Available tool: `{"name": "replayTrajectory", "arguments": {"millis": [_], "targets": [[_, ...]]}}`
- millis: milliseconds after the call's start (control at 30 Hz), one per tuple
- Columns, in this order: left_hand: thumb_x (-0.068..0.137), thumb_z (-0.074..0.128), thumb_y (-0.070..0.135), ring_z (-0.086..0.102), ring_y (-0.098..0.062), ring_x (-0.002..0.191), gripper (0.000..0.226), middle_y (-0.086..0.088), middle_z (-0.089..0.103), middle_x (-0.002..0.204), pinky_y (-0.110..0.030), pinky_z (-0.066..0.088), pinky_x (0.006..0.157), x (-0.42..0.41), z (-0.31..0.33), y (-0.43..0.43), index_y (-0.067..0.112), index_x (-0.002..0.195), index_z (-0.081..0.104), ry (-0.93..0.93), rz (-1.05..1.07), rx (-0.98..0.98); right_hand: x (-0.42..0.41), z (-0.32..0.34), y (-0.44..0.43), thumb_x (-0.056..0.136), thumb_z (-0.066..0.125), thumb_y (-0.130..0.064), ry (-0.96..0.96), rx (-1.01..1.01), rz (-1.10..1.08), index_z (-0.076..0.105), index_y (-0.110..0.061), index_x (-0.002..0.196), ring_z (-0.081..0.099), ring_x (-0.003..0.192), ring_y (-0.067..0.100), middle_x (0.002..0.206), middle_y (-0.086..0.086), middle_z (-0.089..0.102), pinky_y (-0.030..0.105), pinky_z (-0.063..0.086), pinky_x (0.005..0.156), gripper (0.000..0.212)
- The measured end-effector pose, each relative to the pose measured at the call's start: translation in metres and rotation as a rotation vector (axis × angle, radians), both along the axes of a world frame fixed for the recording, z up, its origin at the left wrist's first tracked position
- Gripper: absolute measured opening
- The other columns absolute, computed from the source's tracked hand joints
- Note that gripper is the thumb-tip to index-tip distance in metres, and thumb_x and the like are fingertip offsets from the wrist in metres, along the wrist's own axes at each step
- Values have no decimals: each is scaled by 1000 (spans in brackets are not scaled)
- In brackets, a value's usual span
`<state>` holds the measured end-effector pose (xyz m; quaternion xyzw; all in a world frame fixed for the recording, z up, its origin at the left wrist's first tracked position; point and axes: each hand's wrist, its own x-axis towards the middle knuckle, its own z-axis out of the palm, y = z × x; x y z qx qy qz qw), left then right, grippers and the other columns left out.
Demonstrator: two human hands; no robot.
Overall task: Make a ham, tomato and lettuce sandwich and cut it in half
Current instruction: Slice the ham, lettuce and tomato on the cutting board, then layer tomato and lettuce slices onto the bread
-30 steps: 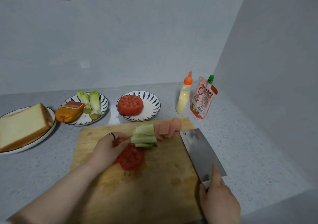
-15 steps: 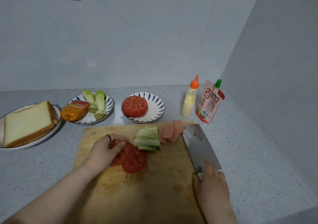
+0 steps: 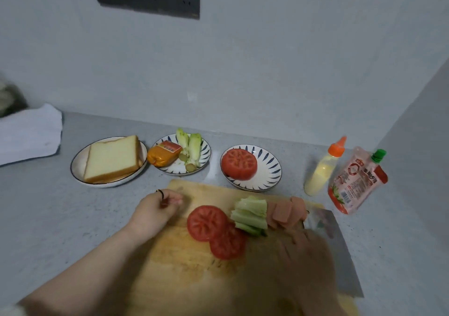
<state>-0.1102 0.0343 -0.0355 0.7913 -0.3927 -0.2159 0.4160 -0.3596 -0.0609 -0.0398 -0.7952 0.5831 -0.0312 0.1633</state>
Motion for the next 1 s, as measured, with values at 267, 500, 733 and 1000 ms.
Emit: {"name": "replayTrajectory", "arguments": {"millis": [267, 500, 733, 1000], "targets": [[85, 59, 11, 55, -18, 79, 5, -2, 62, 82, -20, 30, 66, 79, -3, 39, 13, 82, 62, -94, 265, 74, 115, 13, 13, 89, 49, -33, -224, 3, 306, 57, -20, 112, 48, 105, 15, 115, -1, 57, 24, 34, 90, 28], [92, 46, 21, 52, -37, 109, 35, -21, 58, 119, -35, 40, 88, 187, -6, 37, 4, 122, 51, -214, 397, 254, 259, 12, 25, 91, 49, -22, -322, 186, 447, 50, -14, 129, 44, 122, 21, 133, 6, 51, 29, 35, 101, 40], [93, 37, 36, 42, -33, 119, 48, -14, 54, 125, -36, 33, 97, 229, -19, 18, 11, 133, 32, -343, 296, 636, 337, 3, 25, 94, 37, -27, -165, 140, 408, 47, -8, 121, 36, 116, 28, 125, 13, 43, 35, 28, 99, 35], [95, 36, 30, 47, -33, 119, 44, -12, 62, 117, -42, 7, 111, 227, -30, 21, 13, 135, 34, -189, 409, 387, 362, -6, 33, 96, 31, -32, -106, 130, 274, 46, -10, 124, 36, 115, 25, 127, 10, 44, 33, 30, 96, 39]]}}
